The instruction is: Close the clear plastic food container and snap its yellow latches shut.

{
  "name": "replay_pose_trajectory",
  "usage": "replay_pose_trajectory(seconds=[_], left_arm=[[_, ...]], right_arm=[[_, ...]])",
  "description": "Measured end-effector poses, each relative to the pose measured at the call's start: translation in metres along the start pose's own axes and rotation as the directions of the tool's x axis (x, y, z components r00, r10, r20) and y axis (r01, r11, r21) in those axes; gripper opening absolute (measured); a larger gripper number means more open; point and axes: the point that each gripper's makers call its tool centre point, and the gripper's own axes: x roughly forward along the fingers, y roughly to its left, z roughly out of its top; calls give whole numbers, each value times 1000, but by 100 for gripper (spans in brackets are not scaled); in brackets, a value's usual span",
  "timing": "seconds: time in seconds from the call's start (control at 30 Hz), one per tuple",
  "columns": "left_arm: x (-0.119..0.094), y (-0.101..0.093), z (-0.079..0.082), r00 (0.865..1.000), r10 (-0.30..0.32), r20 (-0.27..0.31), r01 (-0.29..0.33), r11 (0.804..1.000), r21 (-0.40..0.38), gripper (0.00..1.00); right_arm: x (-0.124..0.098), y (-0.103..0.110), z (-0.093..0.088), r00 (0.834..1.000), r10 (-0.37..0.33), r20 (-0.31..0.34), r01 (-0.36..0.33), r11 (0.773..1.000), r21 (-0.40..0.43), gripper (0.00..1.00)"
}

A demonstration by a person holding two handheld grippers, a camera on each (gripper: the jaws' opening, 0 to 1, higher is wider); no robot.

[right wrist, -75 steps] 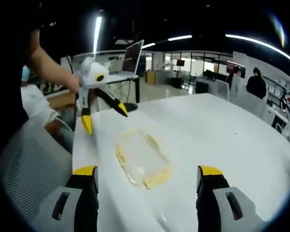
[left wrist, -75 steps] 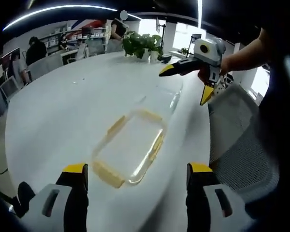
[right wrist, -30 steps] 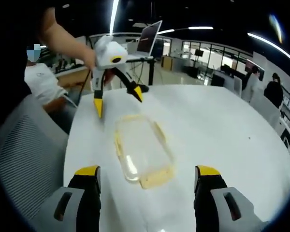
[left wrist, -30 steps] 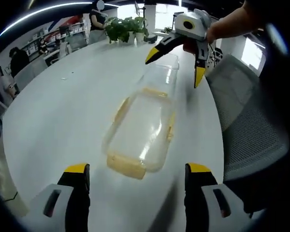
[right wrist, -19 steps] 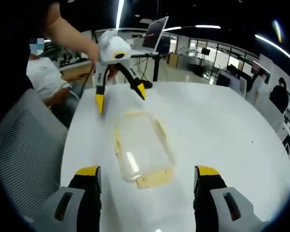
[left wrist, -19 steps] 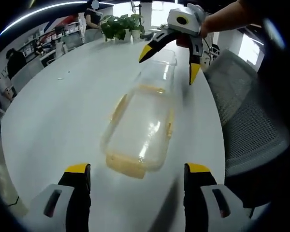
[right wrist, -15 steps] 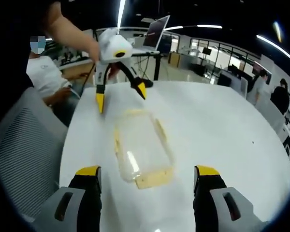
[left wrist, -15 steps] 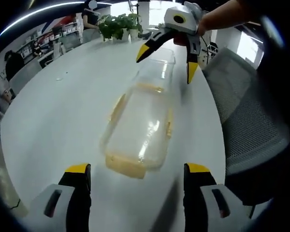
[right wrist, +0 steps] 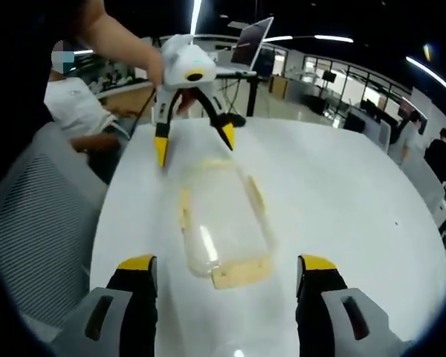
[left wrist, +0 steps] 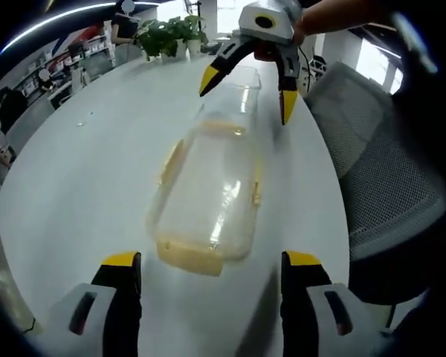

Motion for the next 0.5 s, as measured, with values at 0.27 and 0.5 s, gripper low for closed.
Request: replay_pose_trajectory(seconds=[0.27, 0.5], left_arm=[[0, -2, -3, 1000, -14, -17, 14, 999, 29, 76], [1, 0, -4, 999, -23, -32, 25, 998, 54, 75]], right_arm=[[3, -6, -1, 1000, 2, -19, -2, 1000, -2, 76], [7, -5, -2, 999, 12, -31, -13, 1000, -6, 73]])
